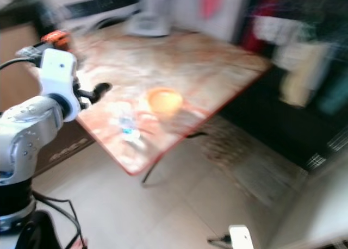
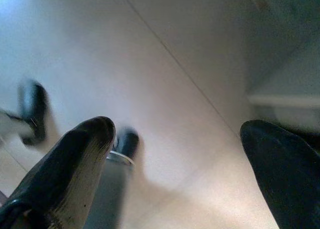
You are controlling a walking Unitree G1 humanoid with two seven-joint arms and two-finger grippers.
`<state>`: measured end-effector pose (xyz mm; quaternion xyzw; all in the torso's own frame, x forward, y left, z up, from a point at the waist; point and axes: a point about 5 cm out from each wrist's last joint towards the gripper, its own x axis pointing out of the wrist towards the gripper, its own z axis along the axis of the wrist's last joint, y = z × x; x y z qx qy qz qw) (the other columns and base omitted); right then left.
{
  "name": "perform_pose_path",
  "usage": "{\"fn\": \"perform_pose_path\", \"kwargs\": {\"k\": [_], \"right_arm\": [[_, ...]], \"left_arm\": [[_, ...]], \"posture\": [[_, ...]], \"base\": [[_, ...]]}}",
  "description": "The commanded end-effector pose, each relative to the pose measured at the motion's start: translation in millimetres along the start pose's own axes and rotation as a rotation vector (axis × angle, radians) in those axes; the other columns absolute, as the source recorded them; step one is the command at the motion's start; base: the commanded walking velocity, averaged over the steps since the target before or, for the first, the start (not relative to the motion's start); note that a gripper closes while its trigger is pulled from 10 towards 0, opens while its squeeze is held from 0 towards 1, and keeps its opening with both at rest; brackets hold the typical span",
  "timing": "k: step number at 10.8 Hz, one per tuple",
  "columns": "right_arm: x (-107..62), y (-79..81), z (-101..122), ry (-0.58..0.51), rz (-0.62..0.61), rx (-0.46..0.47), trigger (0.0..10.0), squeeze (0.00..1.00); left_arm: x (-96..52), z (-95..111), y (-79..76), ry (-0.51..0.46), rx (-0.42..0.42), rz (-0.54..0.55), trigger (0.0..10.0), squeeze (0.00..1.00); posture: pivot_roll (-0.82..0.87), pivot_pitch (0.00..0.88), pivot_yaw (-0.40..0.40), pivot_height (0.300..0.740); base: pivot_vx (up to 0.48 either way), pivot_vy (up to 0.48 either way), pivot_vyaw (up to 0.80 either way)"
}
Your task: Restocking fridge
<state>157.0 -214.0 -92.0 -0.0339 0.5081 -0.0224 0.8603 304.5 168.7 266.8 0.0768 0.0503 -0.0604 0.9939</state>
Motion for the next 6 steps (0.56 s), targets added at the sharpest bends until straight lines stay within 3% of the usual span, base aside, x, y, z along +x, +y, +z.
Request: {"fn": "perform_pose_path", "kwargs": {"k": [1,4,6], "right_arm": [[-1.8,-3.5,-10.5,0.031,0.0,-0.007,10.0,0.0],[-2.2,-0.9,-15.2,0.042,-0.003,0.018,10.0,0.0],[-2.1,-0.6,-14.8,0.04,0.001,0.01,10.0,0.0]], "left_arm": [[-1.2,2.9,-11.8,-0.011,0.009,-0.054,10.0,0.0],[0.0,5.0,-15.9,-0.014,0.017,-0.079,10.0,0.0],[-0.9,9.2,-15.8,-0.017,0.048,-0.075,10.0,0.0]], "posture": [[0.14,0.047,-0.014,0.74],[0.13,0.042,-0.002,0.74],[0.14,0.06,-0.001,0.74]], "base": [[0.315,0.0,0.0],[0.31,0.0,0.0],[0.0,0.0,0.0]]}}
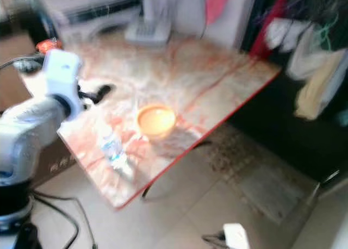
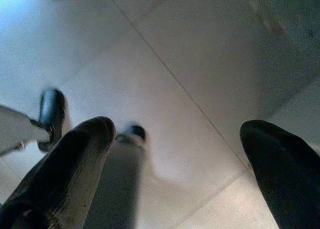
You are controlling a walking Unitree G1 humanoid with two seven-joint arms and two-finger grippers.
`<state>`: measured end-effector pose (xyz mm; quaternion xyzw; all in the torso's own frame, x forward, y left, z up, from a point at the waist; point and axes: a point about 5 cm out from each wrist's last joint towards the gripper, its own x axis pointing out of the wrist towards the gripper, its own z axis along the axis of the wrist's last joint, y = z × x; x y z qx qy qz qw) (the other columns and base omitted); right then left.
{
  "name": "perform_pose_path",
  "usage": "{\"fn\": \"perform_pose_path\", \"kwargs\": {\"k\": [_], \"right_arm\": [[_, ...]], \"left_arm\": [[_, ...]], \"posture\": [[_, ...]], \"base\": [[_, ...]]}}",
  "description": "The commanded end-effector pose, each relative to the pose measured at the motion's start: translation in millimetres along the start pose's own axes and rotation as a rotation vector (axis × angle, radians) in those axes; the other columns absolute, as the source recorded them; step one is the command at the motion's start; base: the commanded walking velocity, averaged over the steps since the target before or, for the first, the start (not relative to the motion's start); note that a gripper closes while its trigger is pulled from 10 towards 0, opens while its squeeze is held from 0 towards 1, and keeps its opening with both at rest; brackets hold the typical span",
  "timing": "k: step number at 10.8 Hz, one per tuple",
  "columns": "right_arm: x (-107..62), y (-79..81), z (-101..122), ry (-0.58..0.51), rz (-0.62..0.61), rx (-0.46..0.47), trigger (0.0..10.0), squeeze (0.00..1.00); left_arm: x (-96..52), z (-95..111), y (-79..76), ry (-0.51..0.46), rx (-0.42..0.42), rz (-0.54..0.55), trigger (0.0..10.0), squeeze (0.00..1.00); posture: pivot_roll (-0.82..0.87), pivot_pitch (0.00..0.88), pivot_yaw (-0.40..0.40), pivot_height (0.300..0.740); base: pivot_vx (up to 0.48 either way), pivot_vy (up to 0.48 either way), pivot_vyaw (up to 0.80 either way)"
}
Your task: Restocking fridge
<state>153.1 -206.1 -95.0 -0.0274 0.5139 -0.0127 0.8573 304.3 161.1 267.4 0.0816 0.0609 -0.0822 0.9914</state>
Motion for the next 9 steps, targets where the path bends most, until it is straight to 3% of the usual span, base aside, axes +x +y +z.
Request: {"fn": "perform_pose_path", "kwargs": {"k": [1,2,4,6,8,9], "right_arm": [[-2.4,-9.3,-10,0.029,-0.025,-0.025,10.0,0.0],[-2.4,-9.1,-10,0.032,-0.027,-0.027,10.0,0.0],[-2.3,-7.3,-12,0.035,-0.023,-0.01,10.0,0.0],[-2.0,-5.8,-11,0.033,-0.019,-0.007,10.0,0.0],[-1.4,-3.8,-9,0.028,-0.012,-0.009,10.0,0.0],[-1.4,-3.6,-8,0.026,-0.01,-0.007,10.0,0.0]], "left_arm": [[-5.6,10,-9.8,-0.019,-0.027,-0.076,10.0,0.0],[-10.4,12,-10.2,0.009,-0.054,-0.138,10.0,0.0],[-29.8,8,-2.2,0.179,0.01,-0.268,10.0,0.0],[-37.4,12,15.8,0.239,0.033,-0.247,10.0,0.0],[-43.5,1,-3.6,0.277,0.047,-0.457,10.0,0.0],[-42.2,-4,-6.4,0.298,0.057,-0.452,10.0,0.0]], "posture": [[0.15,0.067,0.0,0.74],[0.16,0.07,0.0,0.74],[0.18,0.087,0.01,0.74],[0.2,0.089,0.02,0.74],[0.19,0.087,0.023,0.74],[0.19,0.085,0.022,0.74]], "base": [[0.0,0.0,0.49],[0.0,0.0,0.8],[0.0,0.0,0.4],[0.0,0.0,0.0],[0.0,0.0,0.0],[0.0,0.0,0.0]]}}
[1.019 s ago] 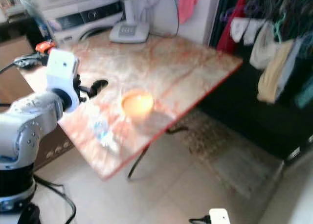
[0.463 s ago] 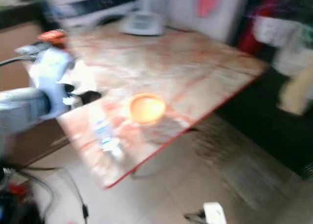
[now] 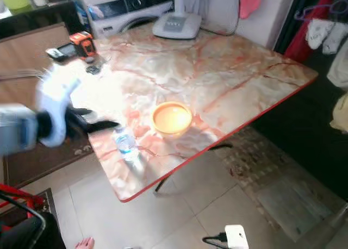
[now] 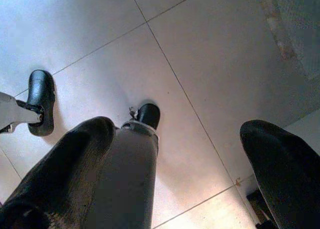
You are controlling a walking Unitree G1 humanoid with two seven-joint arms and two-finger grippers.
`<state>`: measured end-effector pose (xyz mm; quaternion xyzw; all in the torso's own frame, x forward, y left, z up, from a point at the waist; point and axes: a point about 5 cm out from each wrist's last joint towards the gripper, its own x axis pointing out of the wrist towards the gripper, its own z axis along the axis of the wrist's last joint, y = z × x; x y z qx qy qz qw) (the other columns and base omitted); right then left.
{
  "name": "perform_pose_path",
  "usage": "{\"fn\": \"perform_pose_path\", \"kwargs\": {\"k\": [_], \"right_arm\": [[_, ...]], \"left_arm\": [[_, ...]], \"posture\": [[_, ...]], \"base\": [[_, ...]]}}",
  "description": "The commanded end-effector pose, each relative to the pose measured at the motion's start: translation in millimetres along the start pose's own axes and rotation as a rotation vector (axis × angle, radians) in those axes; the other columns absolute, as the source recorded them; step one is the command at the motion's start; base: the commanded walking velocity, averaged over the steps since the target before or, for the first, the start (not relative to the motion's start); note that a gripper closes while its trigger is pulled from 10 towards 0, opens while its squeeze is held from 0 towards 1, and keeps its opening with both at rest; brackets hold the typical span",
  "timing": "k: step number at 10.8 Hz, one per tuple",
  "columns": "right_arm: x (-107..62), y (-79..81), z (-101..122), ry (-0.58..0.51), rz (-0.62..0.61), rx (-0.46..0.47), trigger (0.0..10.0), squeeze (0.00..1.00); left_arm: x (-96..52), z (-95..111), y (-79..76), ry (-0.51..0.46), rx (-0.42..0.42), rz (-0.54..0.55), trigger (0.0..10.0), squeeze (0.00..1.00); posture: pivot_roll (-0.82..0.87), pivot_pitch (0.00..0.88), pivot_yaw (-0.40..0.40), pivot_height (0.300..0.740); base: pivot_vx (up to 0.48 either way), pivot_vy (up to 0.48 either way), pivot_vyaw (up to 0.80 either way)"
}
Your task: Restocking fridge
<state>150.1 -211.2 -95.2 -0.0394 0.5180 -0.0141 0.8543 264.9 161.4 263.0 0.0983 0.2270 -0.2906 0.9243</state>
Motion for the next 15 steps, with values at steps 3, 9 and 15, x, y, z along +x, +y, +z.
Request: {"fn": "perform_pose_path", "kwargs": {"k": [3,9,15], "right_arm": [[-0.9,-0.6,-6,0.016,0.002,0.01,10.0,0.0],[-1.0,-2.0,-6,0.011,-0.001,-0.007,10.0,0.0],[-1.0,-1.3,-6,0.015,-0.002,-0.013,10.0,0.0]], "left_arm": [[3.5,-2,7.5,0.034,0.021,0.02,10.0,0.0],[23.2,-7,13.8,0.051,0.042,0.021,10.0,0.0],[26.3,-10,8.1,0.071,0.059,-0.017,10.0,0.0]], "posture": [[0.18,0.083,0.024,0.74],[0.15,0.08,0.021,0.74],[0.15,0.078,0.023,0.74]], "base": [[0.0,0.0,0.0],[0.0,0.0,0.0],[0.0,0.0,0.0]]}}
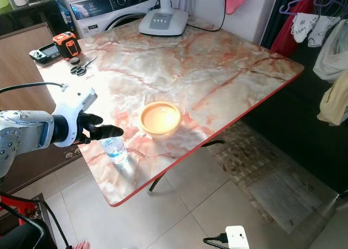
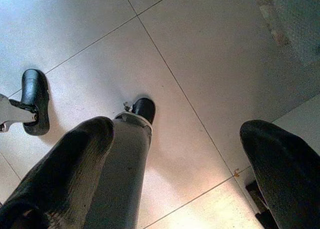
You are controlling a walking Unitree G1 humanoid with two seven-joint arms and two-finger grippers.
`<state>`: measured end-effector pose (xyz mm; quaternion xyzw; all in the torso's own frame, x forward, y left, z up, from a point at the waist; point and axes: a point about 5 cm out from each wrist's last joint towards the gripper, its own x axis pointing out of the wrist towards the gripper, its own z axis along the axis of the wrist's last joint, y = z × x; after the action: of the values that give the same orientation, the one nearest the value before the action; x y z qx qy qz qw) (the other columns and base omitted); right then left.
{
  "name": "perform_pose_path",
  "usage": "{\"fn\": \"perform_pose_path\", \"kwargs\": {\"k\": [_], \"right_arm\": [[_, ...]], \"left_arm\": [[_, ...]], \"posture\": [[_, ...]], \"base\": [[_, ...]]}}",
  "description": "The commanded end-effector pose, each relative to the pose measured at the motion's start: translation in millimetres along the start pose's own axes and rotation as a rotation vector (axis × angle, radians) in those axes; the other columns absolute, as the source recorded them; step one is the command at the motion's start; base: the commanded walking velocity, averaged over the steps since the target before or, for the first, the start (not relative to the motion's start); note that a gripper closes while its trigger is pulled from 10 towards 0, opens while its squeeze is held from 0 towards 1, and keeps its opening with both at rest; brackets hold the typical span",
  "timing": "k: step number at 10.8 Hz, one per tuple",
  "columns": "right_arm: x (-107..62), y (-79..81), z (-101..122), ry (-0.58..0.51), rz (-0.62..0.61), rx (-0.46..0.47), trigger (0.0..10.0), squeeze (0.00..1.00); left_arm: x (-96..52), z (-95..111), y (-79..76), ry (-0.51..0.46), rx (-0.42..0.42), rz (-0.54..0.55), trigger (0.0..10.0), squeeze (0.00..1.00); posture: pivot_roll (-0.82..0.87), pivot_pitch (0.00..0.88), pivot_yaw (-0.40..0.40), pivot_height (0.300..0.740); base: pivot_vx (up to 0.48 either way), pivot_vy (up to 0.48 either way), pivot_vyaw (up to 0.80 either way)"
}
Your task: Restocking fridge
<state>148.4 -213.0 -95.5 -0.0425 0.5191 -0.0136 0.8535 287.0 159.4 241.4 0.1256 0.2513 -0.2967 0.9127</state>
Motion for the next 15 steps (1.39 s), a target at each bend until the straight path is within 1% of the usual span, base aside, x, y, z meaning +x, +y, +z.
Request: {"fn": "perform_pose_path", "kwargs": {"k": [1,4,7,8,9,10,11,12,14,15], "right_arm": [[-0.4,1.0,-4.1,0.011,0.002,-0.01,10.0,0.0],[-0.2,3.3,-3.7,0.011,0.009,-0.019,10.0,0.0],[0.0,4.3,-3.5,0.009,0.011,-0.019,10.0,0.0],[0.0,4.4,-3.5,0.01,0.012,-0.021,10.0,0.0],[0.0,4.4,-3.3,0.01,0.013,-0.023,10.0,0.0],[0.0,4.3,-3.2,0.009,0.013,-0.023,10.0,0.0],[0.0,4.2,-3.1,0.008,0.012,-0.021,10.0,0.0],[0.0,4.1,-2.8,0.005,0.011,-0.019,10.0,0.0],[0.0,4.1,-2.6,0.004,0.012,-0.02,10.0,0.0],[0.0,4.2,-2.5,0.005,0.013,-0.021,10.0,0.0]], "left_arm": [[-0.9,-0.3,-1.2,0.011,0.025,-0.006,10.0,0.0],[-2.9,-5.5,-1.3,0.051,0.047,-0.011,10.0,0.0],[-1.8,-6.7,-1.7,0.056,0.058,-0.016,10.0,0.0],[-1.1,-7.1,-2.0,0.056,0.058,-0.02,9.1,0.0],[-0.4,-7.9,-1.6,0.055,0.058,-0.019,4.9,0.0],[-0.2,-8.4,-1.2,0.056,0.058,-0.017,4.9,0.0],[0.3,-9.1,-0.6,0.057,0.056,-0.015,6.4,0.0],[0.8,-9.3,0.1,0.059,0.059,-0.008,10.0,0.0],[0.8,-9.2,0.8,0.062,0.068,0.0,10.0,0.0],[0.9,-9.9,3.9,0.068,0.074,0.027,10.0,0.0]], "posture": [[0.15,0.077,0.025,0.74],[0.15,0.065,0.029,0.74],[0.15,0.055,0.031,0.74],[0.15,0.056,0.028,0.74],[0.15,0.06,0.027,0.74],[0.15,0.061,0.027,0.74],[0.15,0.063,0.027,0.74],[0.15,0.065,0.027,0.74],[0.15,0.066,0.027,0.74],[0.15,0.069,0.026,0.74]], "base": [[0.0,0.0,0.0],[0.0,0.0,0.0],[0.0,0.0,0.0],[0.0,0.0,0.0],[0.0,0.0,0.0],[0.0,0.0,0.0],[0.0,0.0,0.0],[0.0,0.0,0.0],[0.0,0.0,0.0],[0.0,0.0,0.0]]}}
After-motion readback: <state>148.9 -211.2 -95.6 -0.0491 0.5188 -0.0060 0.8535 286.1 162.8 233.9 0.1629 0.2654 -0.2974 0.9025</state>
